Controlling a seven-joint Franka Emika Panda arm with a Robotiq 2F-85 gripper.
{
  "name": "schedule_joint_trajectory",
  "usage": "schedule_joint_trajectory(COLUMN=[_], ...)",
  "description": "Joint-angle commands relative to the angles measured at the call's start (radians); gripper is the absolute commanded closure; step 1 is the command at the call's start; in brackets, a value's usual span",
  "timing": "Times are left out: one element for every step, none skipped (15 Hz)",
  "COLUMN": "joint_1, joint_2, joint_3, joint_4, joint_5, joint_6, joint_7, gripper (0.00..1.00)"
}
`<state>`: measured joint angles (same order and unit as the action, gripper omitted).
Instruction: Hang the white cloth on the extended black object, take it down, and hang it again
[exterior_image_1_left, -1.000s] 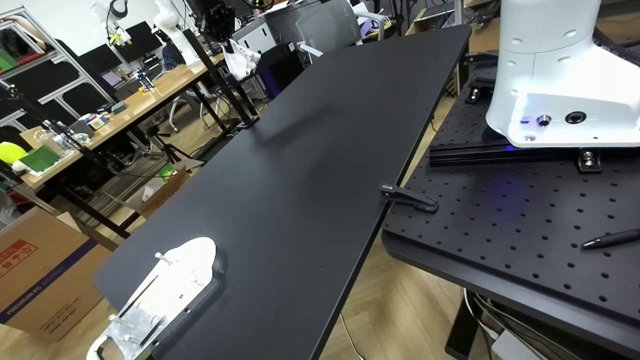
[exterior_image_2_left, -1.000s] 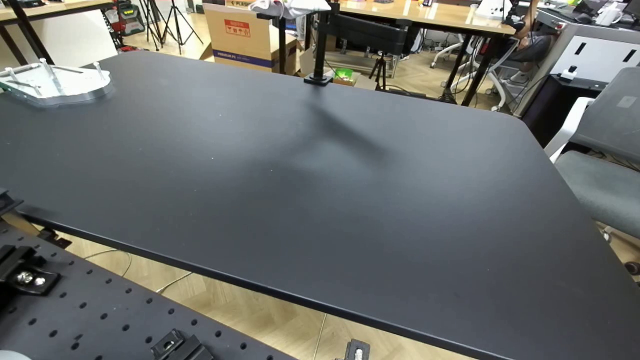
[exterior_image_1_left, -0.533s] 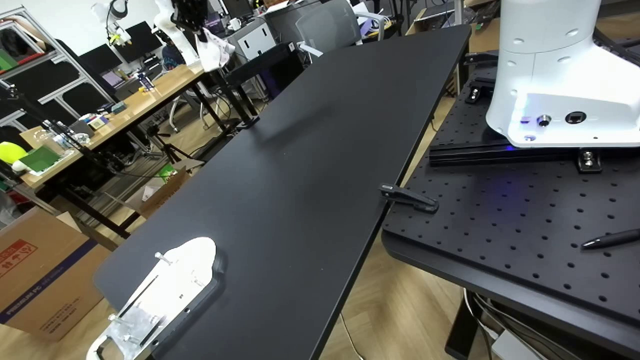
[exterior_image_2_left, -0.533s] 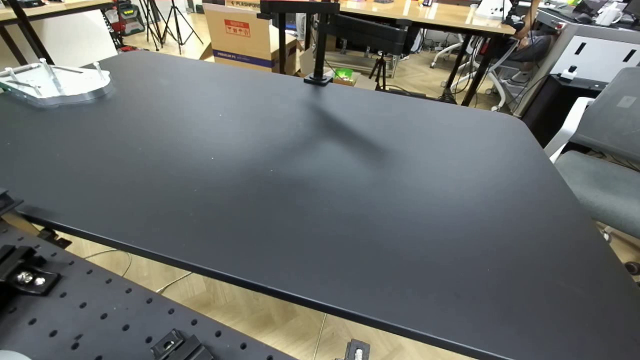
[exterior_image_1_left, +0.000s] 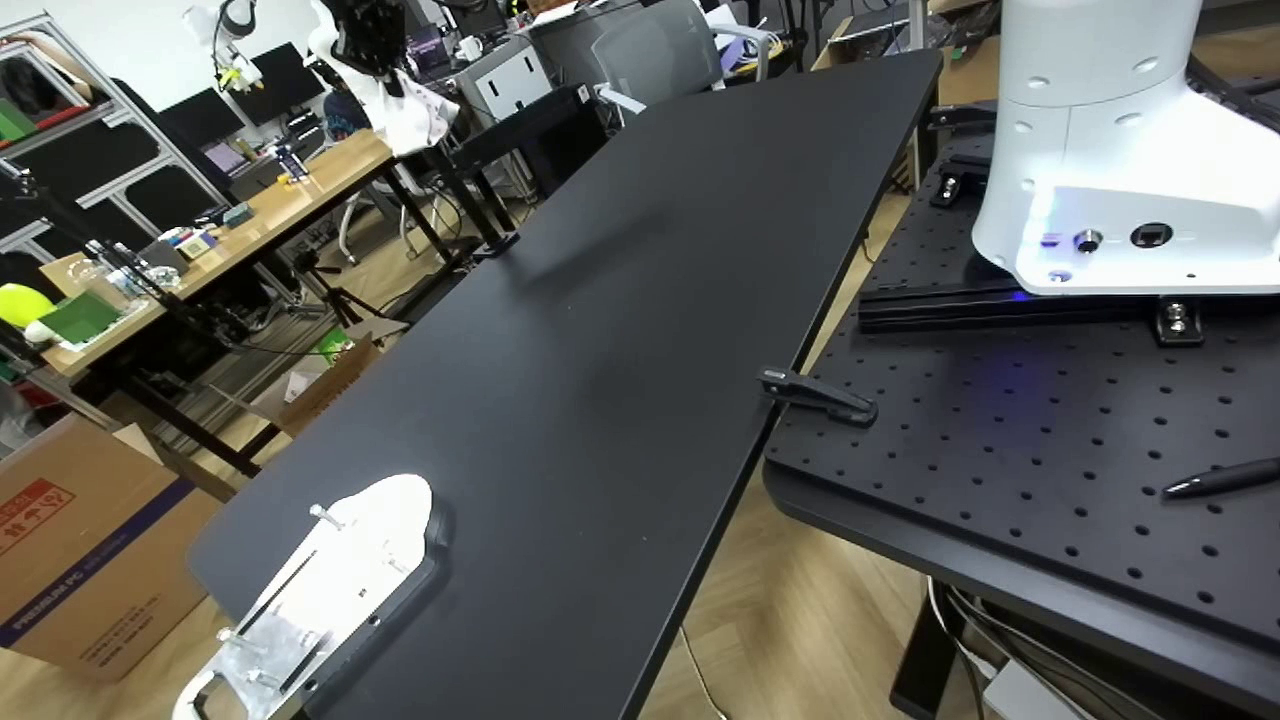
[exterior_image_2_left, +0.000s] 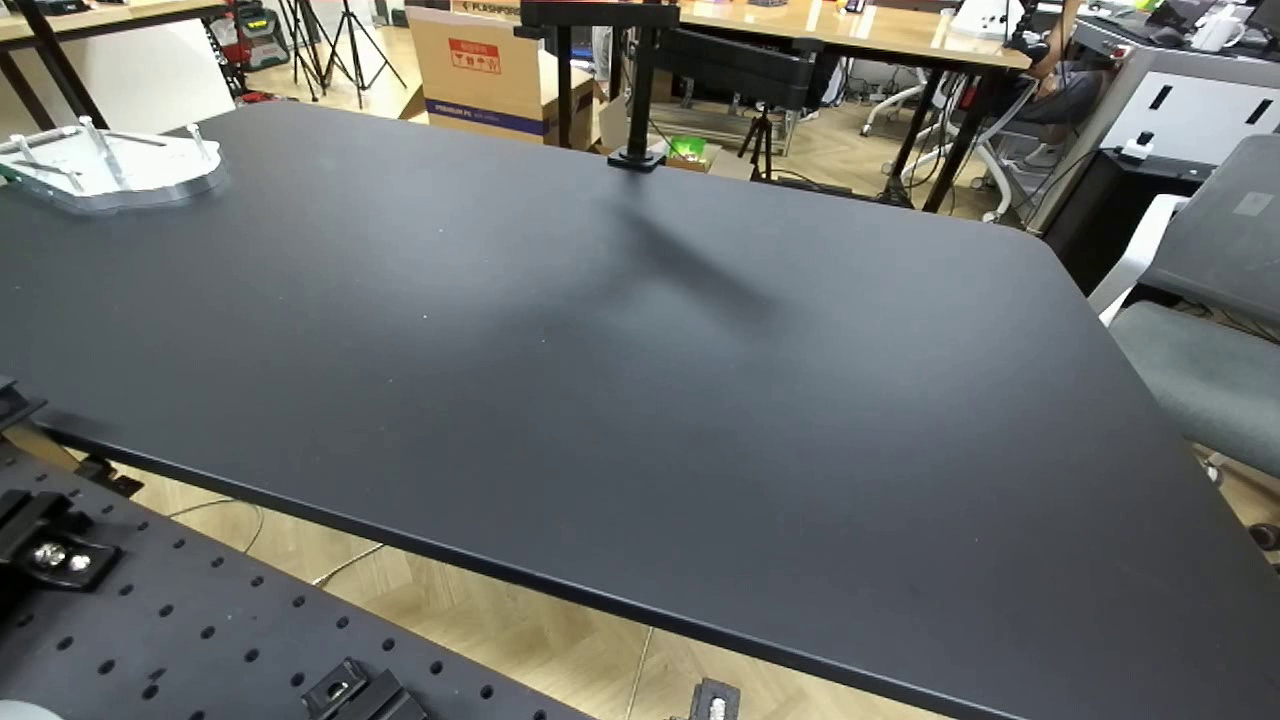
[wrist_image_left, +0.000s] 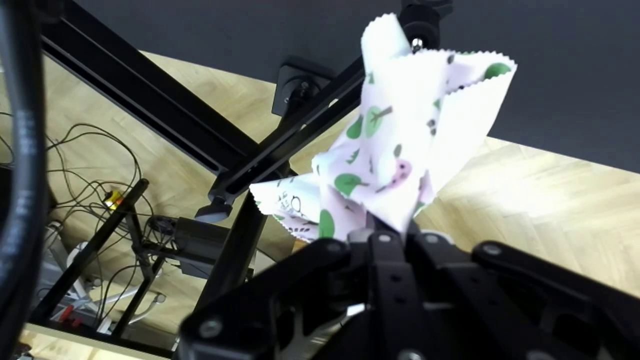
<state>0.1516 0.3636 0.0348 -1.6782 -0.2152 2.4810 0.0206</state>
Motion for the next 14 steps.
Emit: schedule_joint_trajectory(joint_1=[-0.008, -0.010, -0.013, -0.013, -0.015, -0.015, -0.016, -0.016, -0.016, -0.016, -0.015, -0.014, -0.012, -0.010], joint_2=[0.005, 0.008, 0.011, 0.014, 0.017, 0.017, 0.013, 0.007, 0.000, -0.006, -0.014, -0.025, -0.039, -0.051], joint_3=[0.005, 0.007, 0.009, 0.009, 0.011, 0.011, 0.013, 0.013, 0.013, 0.013, 0.012, 0.011, 0.010, 0.008], joint_4=[-0.020, -0.027, -0.037, -0.044, -0.055, -0.066, -0.081, -0.095, -0.109, -0.121, -0.133, -0.146, -0.164, -0.179], joint_5=[0.025, 0.034, 0.048, 0.055, 0.068, 0.075, 0.086, 0.092, 0.099, 0.101, 0.105, 0.105, 0.103, 0.098], joint_6=[0.001, 0.000, -0.001, -0.003, -0.005, -0.002, -0.001, 0.000, 0.004, 0.007, 0.010, 0.015, 0.020, 0.029], joint_7=[0.015, 0.012, 0.009, 0.008, 0.007, 0.006, 0.004, 0.005, 0.006, 0.007, 0.008, 0.011, 0.014, 0.017], gripper=[0.99, 0.99, 0.99, 0.99, 0.99, 0.99, 0.99, 0.99, 0.99, 0.99, 0.99, 0.99, 0.99, 0.99])
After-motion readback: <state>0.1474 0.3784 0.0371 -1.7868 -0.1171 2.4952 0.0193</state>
